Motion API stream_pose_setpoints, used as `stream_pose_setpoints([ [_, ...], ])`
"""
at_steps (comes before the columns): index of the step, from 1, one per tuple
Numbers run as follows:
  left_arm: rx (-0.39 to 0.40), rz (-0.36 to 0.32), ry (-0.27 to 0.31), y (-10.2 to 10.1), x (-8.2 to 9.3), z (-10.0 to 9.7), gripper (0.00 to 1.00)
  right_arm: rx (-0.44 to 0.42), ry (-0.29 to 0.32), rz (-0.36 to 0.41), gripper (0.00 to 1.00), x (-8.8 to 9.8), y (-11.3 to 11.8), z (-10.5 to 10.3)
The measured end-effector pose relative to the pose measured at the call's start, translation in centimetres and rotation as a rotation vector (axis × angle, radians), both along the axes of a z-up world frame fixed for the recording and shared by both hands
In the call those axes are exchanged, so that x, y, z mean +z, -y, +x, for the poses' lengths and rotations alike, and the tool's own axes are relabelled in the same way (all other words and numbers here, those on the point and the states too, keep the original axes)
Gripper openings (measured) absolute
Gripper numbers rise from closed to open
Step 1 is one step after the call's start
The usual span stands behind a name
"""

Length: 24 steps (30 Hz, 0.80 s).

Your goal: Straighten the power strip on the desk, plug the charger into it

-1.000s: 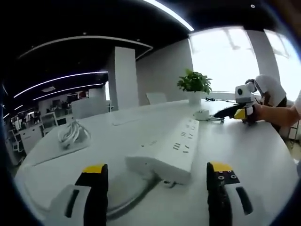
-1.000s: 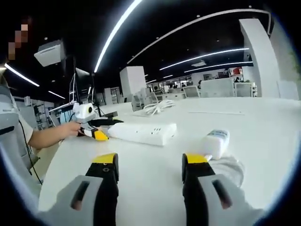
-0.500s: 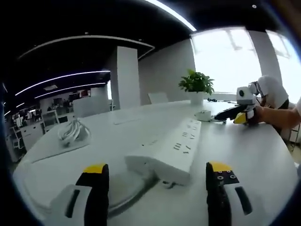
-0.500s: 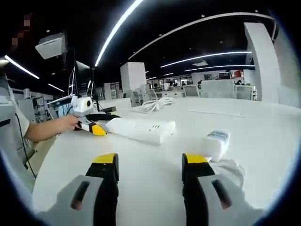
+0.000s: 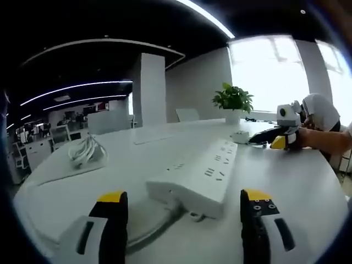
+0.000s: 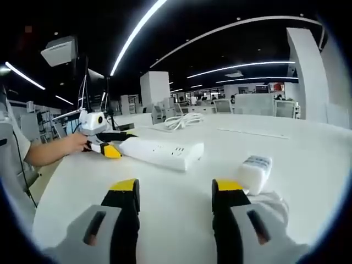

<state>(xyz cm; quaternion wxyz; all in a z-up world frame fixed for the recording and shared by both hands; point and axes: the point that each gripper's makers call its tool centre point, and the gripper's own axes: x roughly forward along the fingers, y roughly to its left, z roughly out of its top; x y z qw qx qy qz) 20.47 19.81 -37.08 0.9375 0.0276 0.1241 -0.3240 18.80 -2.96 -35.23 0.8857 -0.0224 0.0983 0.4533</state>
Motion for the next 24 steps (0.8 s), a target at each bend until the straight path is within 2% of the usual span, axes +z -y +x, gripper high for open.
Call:
stream_pose_setpoints([
  [13, 0.016, -0.004, -0.001, -0.2, 0.0, 0.2, 0.81, 0.009, 0.007, -0.019, 0.51, -0.2, -0.4, 0.5],
  [18, 0.016, -0.004, -0.001, -0.2, 0.0, 0.1, 0.81, -0.023, 0.033, -0.037, 0.52, -0.1, -0.2, 1.2],
  [24, 0.018, -0.005, -0.003, -0.2, -0.1, 0.1, 0.81, -0.004, 0.067, -0.035, 0.51, 0.2, -0.6, 1.1],
])
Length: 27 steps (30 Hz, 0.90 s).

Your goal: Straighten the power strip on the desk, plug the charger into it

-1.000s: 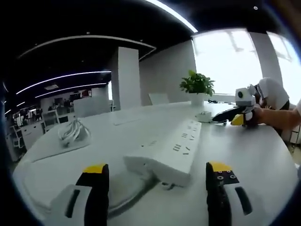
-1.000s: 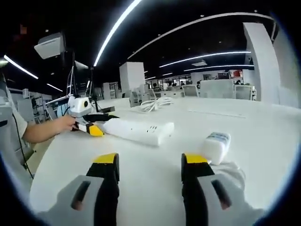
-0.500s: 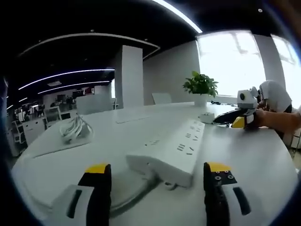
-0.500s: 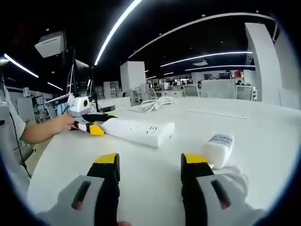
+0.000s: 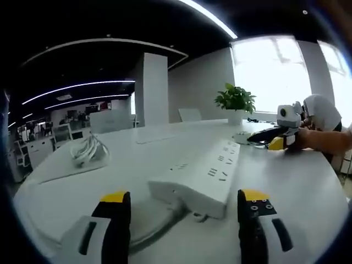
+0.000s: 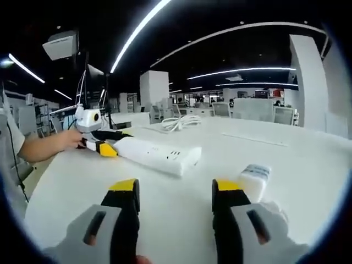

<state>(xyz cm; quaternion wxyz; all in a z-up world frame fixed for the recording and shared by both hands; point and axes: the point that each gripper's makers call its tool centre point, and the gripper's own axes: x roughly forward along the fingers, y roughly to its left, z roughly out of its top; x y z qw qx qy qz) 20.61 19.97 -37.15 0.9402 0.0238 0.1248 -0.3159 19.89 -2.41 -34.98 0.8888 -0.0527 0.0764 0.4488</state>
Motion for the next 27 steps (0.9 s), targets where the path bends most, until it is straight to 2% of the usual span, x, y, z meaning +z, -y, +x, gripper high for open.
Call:
stream_pose_setpoints([
  [7, 0.004, -0.004, -0.003, 0.0, -0.1, 0.1, 0.81, 0.003, -0.019, -0.001, 0.5, -0.3, -0.3, 0.6],
  [13, 0.004, -0.006, -0.003, 0.0, -0.1, 0.0, 0.81, 0.013, 0.004, -0.043, 0.5, -0.6, -0.8, 0.9],
  [21, 0.005, 0.0, 0.005, 0.0, 0.0, 0.1, 0.82, 0.01, 0.008, -0.057, 0.5, -0.8, -0.7, 1.1],
  [23, 0.022, 0.005, 0.005, -0.2, 0.0, 0.2, 0.84, 0.01, 0.009, -0.061, 0.5, -0.8, -0.7, 1.1],
  [24, 0.056, 0.011, 0.004, -0.6, 0.0, 0.5, 0.86, 0.01, 0.009, -0.064, 0.5, -0.9, -0.7, 1.1],
  [27, 0.058, 0.015, 0.014, -0.6, 0.1, 0.5, 0.87, 0.01, 0.003, -0.07, 0.5, -1.0, -0.8, 1.2],
])
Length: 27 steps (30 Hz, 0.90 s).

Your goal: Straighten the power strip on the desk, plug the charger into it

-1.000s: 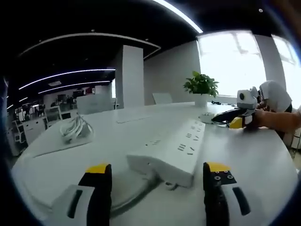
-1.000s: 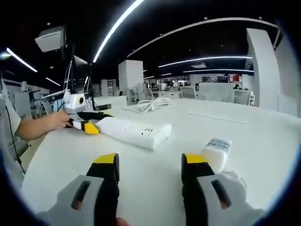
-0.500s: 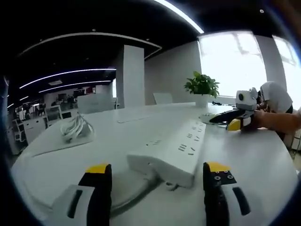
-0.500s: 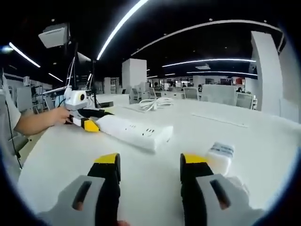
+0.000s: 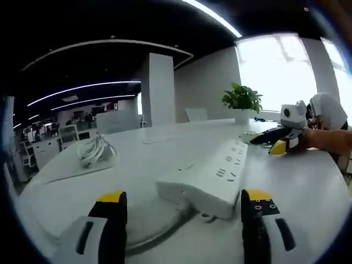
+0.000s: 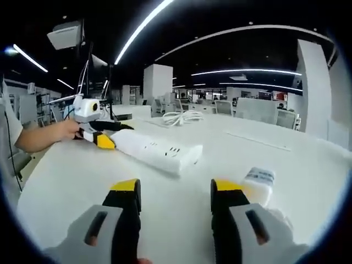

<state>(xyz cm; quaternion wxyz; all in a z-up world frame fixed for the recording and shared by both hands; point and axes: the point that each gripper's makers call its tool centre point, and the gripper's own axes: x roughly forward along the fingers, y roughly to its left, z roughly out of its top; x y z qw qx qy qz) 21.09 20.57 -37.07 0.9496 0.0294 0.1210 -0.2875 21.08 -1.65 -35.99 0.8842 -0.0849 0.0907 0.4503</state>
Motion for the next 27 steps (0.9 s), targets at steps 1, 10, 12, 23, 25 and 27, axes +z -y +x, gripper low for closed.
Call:
stream_pose_setpoints([
  [1, 0.0, 0.001, 0.0, 0.0, 0.0, 0.0, 0.87, -0.001, 0.002, -0.001, 0.5, 0.0, 0.0, 0.1],
  [10, -0.037, 0.018, 0.039, 0.5, 0.4, -0.2, 0.86, -0.002, 0.005, -0.01, 0.51, -0.1, -0.3, 0.7],
  [12, -0.053, 0.023, 0.054, 0.6, 0.5, -0.1, 0.87, 0.003, -0.011, -0.008, 0.52, -0.3, -0.3, 0.9],
  [23, -0.117, 0.013, 0.052, 1.1, 0.5, 0.2, 0.87, 0.026, 0.011, -0.048, 0.52, -0.6, -0.6, 0.7],
  [25, -0.127, 0.011, 0.047, 1.2, 0.4, 0.3, 0.86, 0.03, 0.01, -0.048, 0.52, -0.6, -0.7, 0.7],
  [27, -0.139, 0.009, 0.043, 1.4, 0.4, 0.3, 0.86, 0.031, 0.015, -0.051, 0.52, -0.6, -0.7, 0.8],
])
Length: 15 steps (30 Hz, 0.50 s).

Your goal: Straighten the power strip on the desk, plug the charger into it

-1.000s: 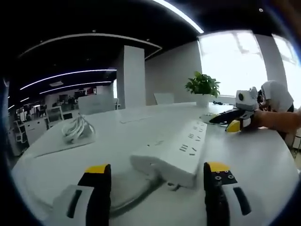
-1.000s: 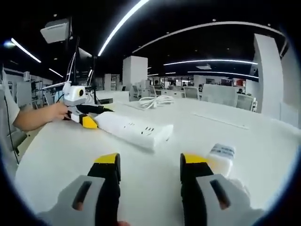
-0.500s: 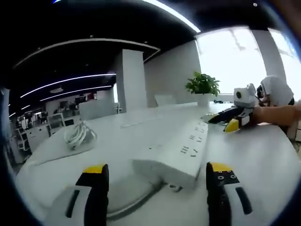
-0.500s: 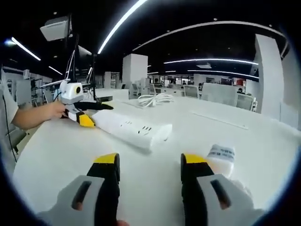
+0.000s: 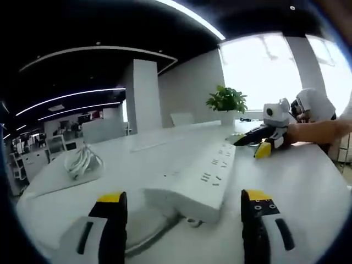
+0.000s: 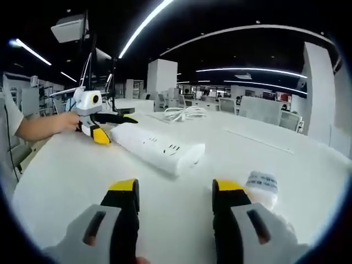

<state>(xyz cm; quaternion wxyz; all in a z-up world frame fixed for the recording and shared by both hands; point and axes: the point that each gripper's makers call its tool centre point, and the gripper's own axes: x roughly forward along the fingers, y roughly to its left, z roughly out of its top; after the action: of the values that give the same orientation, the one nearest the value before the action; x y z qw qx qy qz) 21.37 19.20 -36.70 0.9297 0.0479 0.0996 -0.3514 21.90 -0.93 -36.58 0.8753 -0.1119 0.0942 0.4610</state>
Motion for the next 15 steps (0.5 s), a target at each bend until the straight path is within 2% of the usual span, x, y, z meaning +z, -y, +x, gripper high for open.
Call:
stream_pose_setpoints([
  [5, -0.02, 0.007, 0.001, 0.26, -0.01, -0.16, 0.83, 0.007, 0.013, 0.001, 0.51, 0.14, -0.22, 0.16],
  [8, -0.028, 0.035, 0.055, 0.52, 0.42, 0.17, 0.79, 0.01, 0.022, 0.008, 0.51, 0.33, -0.34, 0.19],
  [15, -0.04, 0.041, 0.042, 0.73, 0.31, 0.73, 0.86, 0.007, 0.009, 0.011, 0.51, 0.25, -0.33, 0.2],
])
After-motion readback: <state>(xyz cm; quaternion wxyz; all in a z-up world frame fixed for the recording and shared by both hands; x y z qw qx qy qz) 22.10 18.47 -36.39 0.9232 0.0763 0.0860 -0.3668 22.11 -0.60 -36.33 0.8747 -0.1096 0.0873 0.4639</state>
